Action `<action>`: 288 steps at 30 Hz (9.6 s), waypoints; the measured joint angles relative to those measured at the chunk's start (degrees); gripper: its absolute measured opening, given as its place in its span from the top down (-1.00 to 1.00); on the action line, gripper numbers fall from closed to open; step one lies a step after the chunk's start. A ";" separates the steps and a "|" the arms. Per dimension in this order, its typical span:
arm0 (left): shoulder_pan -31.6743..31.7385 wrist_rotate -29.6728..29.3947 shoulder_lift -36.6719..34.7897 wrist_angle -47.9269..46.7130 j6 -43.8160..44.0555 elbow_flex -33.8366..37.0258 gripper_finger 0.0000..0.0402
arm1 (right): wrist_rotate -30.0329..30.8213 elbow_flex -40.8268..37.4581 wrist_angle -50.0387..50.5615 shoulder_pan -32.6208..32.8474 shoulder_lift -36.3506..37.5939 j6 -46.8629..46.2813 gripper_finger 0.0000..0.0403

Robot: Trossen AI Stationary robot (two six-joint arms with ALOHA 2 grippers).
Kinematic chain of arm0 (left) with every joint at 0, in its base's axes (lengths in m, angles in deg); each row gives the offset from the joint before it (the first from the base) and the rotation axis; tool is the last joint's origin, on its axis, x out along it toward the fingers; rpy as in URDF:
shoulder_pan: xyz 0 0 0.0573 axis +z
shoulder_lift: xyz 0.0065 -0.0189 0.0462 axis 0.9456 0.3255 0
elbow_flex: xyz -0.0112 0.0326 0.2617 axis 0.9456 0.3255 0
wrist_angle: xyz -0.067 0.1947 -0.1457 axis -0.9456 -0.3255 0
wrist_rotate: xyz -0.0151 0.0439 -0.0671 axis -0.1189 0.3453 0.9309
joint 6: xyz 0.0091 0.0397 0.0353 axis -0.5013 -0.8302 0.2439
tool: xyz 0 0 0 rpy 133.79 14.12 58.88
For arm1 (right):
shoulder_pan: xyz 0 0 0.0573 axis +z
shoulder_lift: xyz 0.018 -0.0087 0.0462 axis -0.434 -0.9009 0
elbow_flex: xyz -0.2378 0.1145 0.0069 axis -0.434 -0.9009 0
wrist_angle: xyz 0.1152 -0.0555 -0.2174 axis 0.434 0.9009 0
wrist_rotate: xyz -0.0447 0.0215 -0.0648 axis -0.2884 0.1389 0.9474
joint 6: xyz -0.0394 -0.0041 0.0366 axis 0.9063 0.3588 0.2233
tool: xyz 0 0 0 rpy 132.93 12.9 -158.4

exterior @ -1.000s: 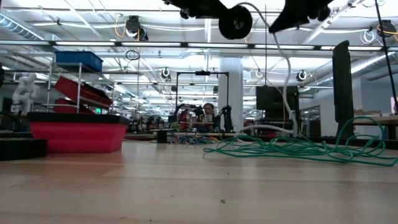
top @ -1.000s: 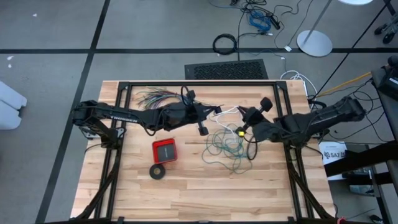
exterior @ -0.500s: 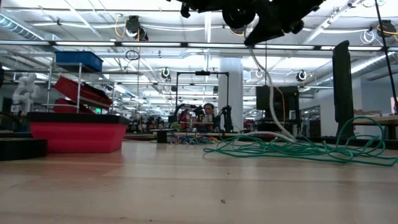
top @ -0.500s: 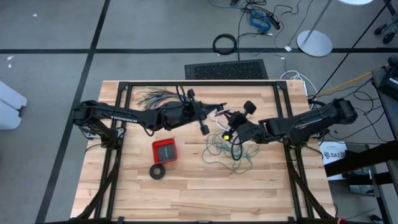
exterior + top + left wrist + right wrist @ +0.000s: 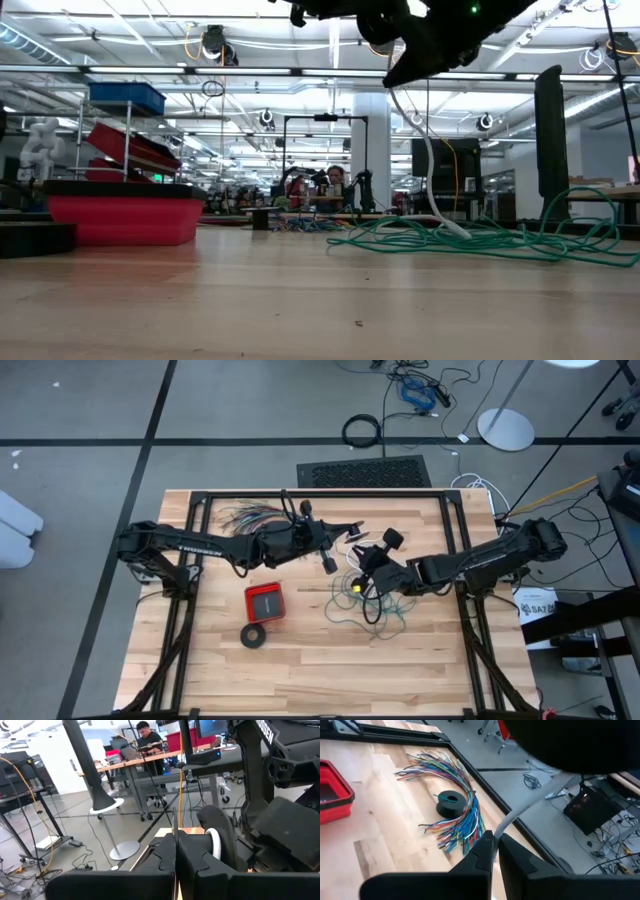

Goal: Coil cords
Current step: Coil the white wire onto the spool

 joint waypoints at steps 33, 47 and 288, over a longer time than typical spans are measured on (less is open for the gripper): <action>1.35 0.02 0.04 3.57 -0.01 0.04 1.00 | 2.79 -9.11 -7.16 3.78 -0.64 -10.46 0.98; 1.40 1.07 2.62 4.82 2.11 -0.13 1.00 | -10.35 -5.31 -17.72 -1.75 -0.72 1.18 1.00; 0.77 18.41 -0.31 -20.22 -17.78 -0.33 1.00 | -20.53 -6.91 11.55 0.00 9.60 -5.61 0.86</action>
